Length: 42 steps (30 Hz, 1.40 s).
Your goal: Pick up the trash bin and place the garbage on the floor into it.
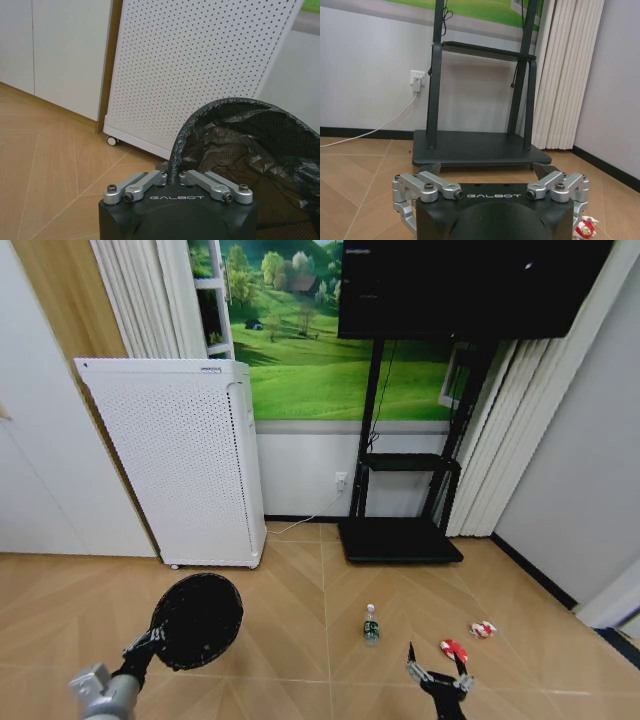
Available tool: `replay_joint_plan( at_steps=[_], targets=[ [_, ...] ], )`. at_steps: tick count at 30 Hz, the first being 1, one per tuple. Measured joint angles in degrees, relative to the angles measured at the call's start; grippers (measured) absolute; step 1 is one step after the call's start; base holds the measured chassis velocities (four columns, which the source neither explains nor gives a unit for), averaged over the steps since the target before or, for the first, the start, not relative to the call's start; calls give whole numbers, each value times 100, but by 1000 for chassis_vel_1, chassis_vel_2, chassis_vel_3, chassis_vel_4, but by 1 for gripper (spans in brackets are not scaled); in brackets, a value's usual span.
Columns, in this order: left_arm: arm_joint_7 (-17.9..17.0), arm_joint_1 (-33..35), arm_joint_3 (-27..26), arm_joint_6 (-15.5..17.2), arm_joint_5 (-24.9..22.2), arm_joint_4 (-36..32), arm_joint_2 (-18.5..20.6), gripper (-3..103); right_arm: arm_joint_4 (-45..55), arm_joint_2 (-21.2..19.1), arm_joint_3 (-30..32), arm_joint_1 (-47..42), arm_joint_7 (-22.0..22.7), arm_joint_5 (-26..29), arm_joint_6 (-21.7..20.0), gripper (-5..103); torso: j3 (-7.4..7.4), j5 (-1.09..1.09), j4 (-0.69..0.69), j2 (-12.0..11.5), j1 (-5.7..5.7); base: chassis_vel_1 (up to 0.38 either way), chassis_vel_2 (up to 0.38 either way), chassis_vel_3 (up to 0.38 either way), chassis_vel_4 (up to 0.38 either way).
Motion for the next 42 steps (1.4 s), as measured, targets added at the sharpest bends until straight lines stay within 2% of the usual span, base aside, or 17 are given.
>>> replay_joint_plan(
  at_steps=[4, 12, 17, 20, 22, 25, 31, 36, 42],
  targets=[
    [-18, 7, 5, 13, 29, 15, -8, 4, -40, -41, 14, 18, -1, 2, 38, 100, 1, -1, -1, 0, 0, -105, 134, 130, -124],
    [-20, 39, -14, 37, 115, 49, -20, 4, -178, -247, 115, 214, 325, -156, 168, 100, 2, 0, -1, 0, 1, -120, 110, 102, -113],
    [-123, 89, -13, 70, 226, 75, -90, 4, -227, -554, 55, 239, 118, -75, 112, 100, 1, 0, -1, 0, 1, -19, 10, 13, -22],
    [-157, 178, -72, 78, 204, 66, -125, 4, -569, -851, -227, 516, 21, 69, -121, 100, 0, 1, -1, 0, 0, 0, 0, 0, 0],
    [-157, 206, -93, 78, 181, 53, -129, 4, -650, -907, -299, 617, 20, 123, -190, 100, 1, 0, -1, 0, 0, 0, 0, 0, 0],
    [-154, 353, -197, 66, 117, -6, -131, 4, -991, -1166, -649, 1186, 41, 461, -545, 100, 1, 1, 0, 0, 0, 0, 0, 0, 0],
    [-202, 525, -243, 53, 163, -113, -157, 4, -1784, -1467, -1198, 2167, 219, 845, -780, 100, 1, 0, 1, 0, 1, 0, 0, 0, 0],
    [-315, 567, -180, 52, 255, -193, -211, 4, -2560, -1575, -1654, 2792, 248, 1067, -872, 100, 1, 0, -1, 0, 1, 0, 0, 0, 0],
    [-406, 527, -162, 34, 370, -192, -252, 4, -3281, -1483, -2069, 3331, 268, 1232, -1038, 100, 1, -1, -1, 0, 1, 0, 0, 0, 0]
  ],
)
